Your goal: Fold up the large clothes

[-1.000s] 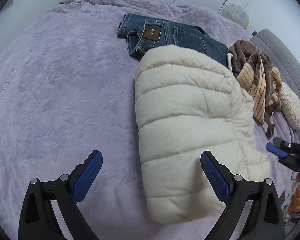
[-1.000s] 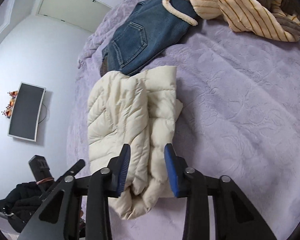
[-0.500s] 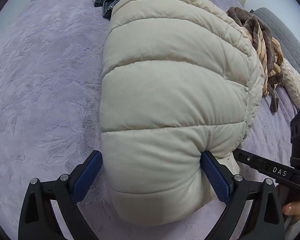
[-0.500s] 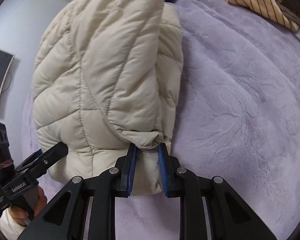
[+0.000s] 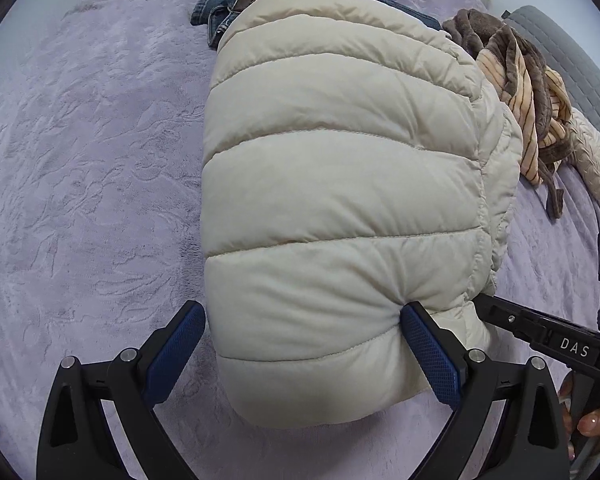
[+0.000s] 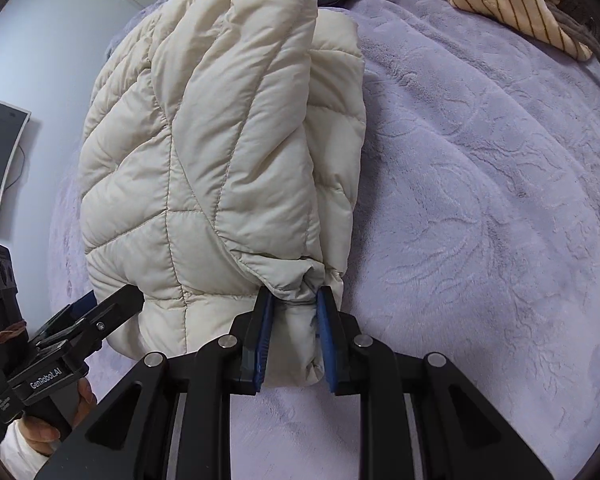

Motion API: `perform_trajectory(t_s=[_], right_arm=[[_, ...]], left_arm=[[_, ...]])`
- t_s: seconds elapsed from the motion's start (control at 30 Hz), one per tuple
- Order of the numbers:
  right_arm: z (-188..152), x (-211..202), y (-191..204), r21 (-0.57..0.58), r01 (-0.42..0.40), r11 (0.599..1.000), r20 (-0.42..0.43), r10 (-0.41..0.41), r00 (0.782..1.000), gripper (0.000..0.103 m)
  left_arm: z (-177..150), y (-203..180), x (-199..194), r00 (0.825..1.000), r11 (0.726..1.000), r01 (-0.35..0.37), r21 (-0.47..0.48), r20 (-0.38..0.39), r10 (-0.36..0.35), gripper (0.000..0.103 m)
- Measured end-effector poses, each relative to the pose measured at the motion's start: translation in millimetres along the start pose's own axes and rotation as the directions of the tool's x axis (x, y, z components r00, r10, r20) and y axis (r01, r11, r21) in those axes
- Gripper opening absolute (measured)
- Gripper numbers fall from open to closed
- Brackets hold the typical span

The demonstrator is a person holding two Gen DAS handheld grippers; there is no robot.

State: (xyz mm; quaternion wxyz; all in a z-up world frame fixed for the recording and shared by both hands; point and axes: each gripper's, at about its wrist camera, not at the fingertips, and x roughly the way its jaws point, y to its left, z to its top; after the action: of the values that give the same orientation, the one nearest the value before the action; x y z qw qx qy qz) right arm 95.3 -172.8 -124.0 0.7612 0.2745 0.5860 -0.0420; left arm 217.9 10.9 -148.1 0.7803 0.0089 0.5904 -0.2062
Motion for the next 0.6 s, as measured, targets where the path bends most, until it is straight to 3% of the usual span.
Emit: perform_trajectory(t_s=[0.6], right_arm=[[11.6, -13.7, 13.3, -0.019, -0.012, 1.000, 0.028, 0.013, 1.000, 0.025]], left_arm=[[-6.3, -4.6, -20.4, 1.000, 1.000, -0.004, 0.000, 0.005, 0.004, 0.099]])
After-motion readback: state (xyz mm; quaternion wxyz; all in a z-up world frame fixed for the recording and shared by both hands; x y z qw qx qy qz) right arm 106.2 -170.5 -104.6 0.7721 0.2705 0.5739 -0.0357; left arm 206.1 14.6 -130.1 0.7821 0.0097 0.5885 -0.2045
